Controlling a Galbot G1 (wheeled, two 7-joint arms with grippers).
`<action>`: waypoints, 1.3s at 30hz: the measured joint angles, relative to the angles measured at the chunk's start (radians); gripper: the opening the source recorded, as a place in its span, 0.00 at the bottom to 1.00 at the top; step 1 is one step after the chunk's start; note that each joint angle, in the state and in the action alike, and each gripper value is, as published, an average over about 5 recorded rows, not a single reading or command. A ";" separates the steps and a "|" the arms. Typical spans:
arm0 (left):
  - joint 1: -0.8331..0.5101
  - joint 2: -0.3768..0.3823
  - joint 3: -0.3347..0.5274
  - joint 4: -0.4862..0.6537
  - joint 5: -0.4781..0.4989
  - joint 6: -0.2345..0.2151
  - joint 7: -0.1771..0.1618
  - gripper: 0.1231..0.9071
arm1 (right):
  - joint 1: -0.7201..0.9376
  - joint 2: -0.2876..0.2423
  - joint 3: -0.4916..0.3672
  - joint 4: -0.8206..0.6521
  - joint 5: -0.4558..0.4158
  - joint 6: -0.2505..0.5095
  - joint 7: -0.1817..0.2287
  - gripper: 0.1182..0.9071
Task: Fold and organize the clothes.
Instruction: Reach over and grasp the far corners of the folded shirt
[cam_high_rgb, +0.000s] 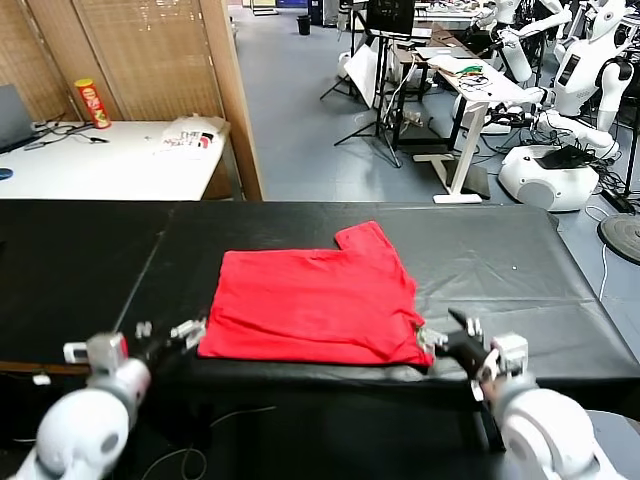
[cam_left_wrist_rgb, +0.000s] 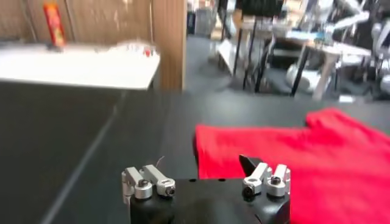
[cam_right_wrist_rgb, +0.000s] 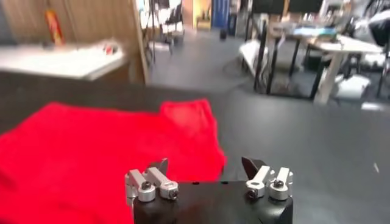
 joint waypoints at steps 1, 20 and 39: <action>-0.037 0.001 0.019 0.032 -0.004 -0.001 0.001 0.86 | 0.045 0.008 -0.026 -0.042 0.006 0.008 0.010 0.86; -0.510 -0.080 0.316 0.561 -0.025 0.020 0.038 0.86 | 0.559 0.203 -0.320 -0.715 0.020 -0.025 -0.015 0.86; -0.591 -0.169 0.376 0.716 0.005 0.039 0.110 0.86 | 0.589 0.275 -0.288 -0.892 -0.024 -0.016 -0.033 0.86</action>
